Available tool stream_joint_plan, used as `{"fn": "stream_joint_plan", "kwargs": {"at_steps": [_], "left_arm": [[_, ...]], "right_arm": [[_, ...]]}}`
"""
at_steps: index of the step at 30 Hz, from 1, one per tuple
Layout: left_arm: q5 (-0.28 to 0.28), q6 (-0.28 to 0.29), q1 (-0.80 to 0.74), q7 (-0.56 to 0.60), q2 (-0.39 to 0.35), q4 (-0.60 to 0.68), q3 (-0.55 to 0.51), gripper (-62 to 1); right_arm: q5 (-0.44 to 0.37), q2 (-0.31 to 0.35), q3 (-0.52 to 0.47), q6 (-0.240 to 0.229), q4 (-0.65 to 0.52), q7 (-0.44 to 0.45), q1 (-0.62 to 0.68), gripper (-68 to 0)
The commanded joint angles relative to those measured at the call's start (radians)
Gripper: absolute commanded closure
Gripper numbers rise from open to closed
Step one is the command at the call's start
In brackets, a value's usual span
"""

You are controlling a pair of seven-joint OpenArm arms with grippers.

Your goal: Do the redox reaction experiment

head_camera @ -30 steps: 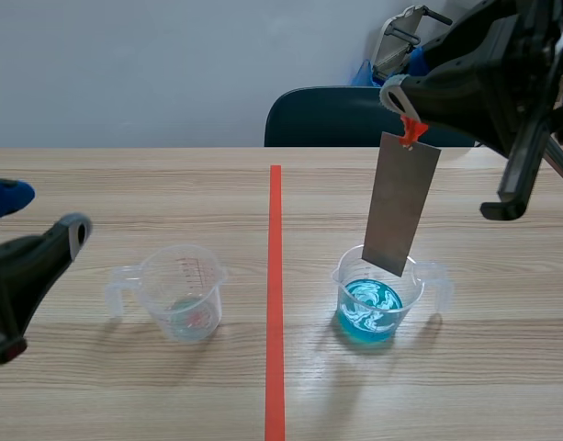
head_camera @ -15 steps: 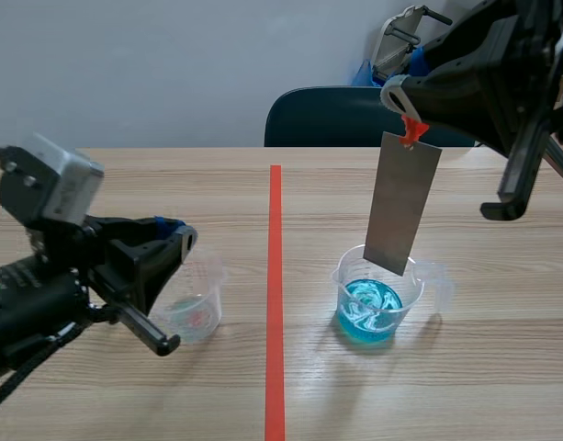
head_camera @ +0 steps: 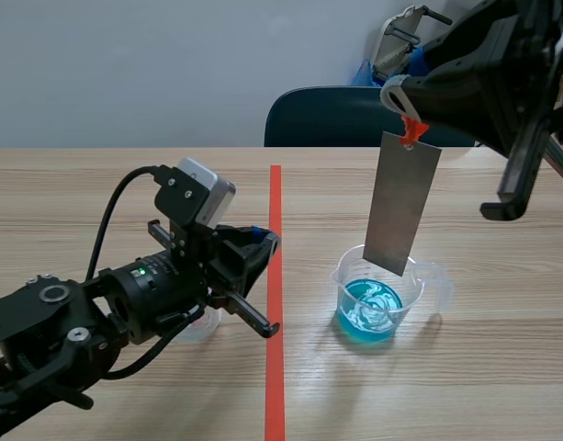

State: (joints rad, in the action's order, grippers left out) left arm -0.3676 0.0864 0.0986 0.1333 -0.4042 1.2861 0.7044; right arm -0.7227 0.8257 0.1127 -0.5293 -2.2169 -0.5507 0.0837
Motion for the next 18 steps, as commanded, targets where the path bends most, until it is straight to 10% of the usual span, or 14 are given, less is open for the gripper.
{"fn": "stream_joint_plan", "kwargs": {"at_steps": [1,18], "left_arm": [[-0.002,0.002,0.02,0.021,0.019,0.008,0.011,-3.2],[0.029,-0.015,0.148,0.059,0.143,-0.219,0.128,-2.9]], "right_arm": [[-0.003,0.005,-0.003,0.004,-0.012,0.011,-0.014,-0.6],[-0.002,0.005,-0.003,0.004,-0.012,0.011,-0.014,-0.6]]}}
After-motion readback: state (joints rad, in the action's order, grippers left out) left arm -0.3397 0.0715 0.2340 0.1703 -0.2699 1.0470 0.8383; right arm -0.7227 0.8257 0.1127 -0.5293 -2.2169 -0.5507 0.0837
